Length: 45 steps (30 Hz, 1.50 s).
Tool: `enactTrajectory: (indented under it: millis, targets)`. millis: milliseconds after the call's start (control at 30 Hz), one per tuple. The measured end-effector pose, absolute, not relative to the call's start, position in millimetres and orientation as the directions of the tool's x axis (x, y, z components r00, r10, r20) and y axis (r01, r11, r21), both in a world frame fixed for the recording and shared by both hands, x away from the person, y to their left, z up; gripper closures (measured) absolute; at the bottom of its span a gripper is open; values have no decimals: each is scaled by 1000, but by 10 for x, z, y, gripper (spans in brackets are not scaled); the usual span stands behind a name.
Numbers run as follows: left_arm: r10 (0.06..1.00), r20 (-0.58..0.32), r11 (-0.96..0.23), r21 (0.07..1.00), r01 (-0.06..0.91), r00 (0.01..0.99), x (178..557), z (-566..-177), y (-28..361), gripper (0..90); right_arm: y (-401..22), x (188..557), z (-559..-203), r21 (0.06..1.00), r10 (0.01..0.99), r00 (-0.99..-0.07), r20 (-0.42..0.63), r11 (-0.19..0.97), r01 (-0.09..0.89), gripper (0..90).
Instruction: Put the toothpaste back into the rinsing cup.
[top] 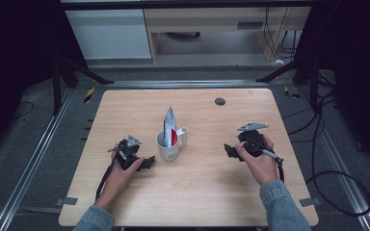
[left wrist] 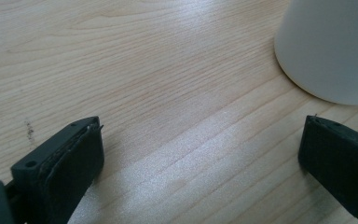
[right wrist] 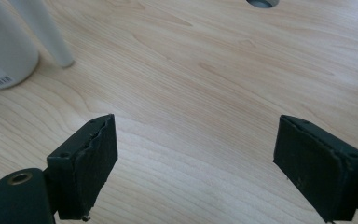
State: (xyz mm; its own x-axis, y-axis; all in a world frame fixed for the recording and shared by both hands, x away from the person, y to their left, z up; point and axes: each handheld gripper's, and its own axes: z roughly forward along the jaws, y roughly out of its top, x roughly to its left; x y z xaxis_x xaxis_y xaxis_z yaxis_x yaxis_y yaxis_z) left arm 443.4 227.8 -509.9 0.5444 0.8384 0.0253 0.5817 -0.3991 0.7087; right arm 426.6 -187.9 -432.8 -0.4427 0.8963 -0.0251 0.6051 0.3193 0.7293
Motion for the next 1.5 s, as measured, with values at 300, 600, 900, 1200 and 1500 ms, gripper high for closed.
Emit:
enactTrajectory:
  millis: [300,600,900,1200,1500]
  targets:
    - [838,25,-399,709,582,544,4434,-5099,2278,0,-2018,4215,-4496,701,904,-426,-25,320,637,140]
    - [840,26,-398,709,582,543,4431,-5099,2276,0,-2125,4129,-4695,686,912,-410,-8,303,661,142]
    - [841,27,-397,709,583,541,4429,-5099,2275,0,-2242,4114,-4881,685,924,-381,15,268,677,146]
    - [841,26,-397,709,583,541,4429,-5099,2275,0,-2353,4153,-4964,703,940,-337,50,206,681,152]
    - [841,27,-397,709,582,541,4429,-5099,2275,0,-2382,4225,-5034,709,949,-310,56,181,682,146]
